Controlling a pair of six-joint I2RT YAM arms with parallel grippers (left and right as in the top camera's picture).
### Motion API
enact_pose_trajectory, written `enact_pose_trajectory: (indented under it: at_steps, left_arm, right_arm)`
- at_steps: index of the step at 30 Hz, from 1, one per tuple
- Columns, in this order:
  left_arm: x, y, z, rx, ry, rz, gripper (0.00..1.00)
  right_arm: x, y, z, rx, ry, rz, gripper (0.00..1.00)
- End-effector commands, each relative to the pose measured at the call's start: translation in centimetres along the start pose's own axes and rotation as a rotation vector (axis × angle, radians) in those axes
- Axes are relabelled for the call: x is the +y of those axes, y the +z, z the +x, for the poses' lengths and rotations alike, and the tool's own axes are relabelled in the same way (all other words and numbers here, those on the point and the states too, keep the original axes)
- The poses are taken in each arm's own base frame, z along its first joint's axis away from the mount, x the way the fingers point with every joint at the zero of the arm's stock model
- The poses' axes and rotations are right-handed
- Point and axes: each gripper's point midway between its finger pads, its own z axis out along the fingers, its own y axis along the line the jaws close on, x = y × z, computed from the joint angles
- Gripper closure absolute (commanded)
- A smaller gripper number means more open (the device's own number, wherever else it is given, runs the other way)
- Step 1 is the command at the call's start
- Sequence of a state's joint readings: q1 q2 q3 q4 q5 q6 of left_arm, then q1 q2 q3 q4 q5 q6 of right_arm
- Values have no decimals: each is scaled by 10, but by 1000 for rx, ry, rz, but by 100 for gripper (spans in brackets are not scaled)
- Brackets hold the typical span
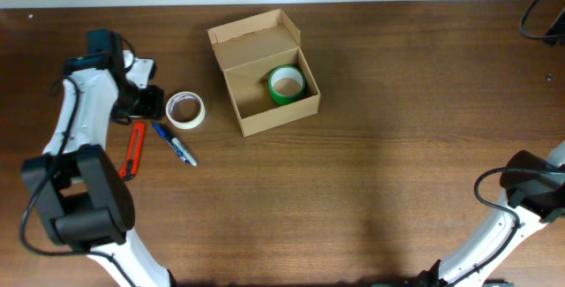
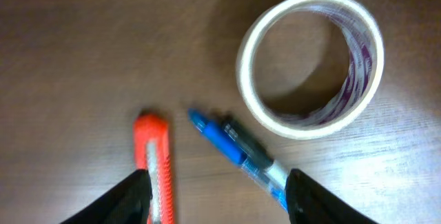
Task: Pack container
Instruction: 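Move the left gripper to the white tape roll and grasp its rim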
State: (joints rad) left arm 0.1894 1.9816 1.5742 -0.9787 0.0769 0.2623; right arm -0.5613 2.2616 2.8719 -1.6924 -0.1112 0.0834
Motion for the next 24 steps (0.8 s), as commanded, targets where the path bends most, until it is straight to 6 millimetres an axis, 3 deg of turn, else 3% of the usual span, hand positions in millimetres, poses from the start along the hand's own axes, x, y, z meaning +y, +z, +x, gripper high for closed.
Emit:
enact_pose_trajectory:
  at_steps: [1, 7, 19, 24]
  left_arm:
    - [-18, 12, -13, -25, 129, 25, 38]
    - [-25, 21, -30, -72, 199, 4, 37]
    - [-22, 59, -24, -17, 194, 13, 37]
    - [-20, 65, -28, -30, 195, 7, 38]
  right_arm:
    - [4, -6, 1, -7, 2, -12, 1]
    - [4, -6, 1, -7, 2, -12, 1]
    - [4, -6, 1, -7, 2, -12, 1]
    - [4, -6, 1, -7, 2, -12, 1]
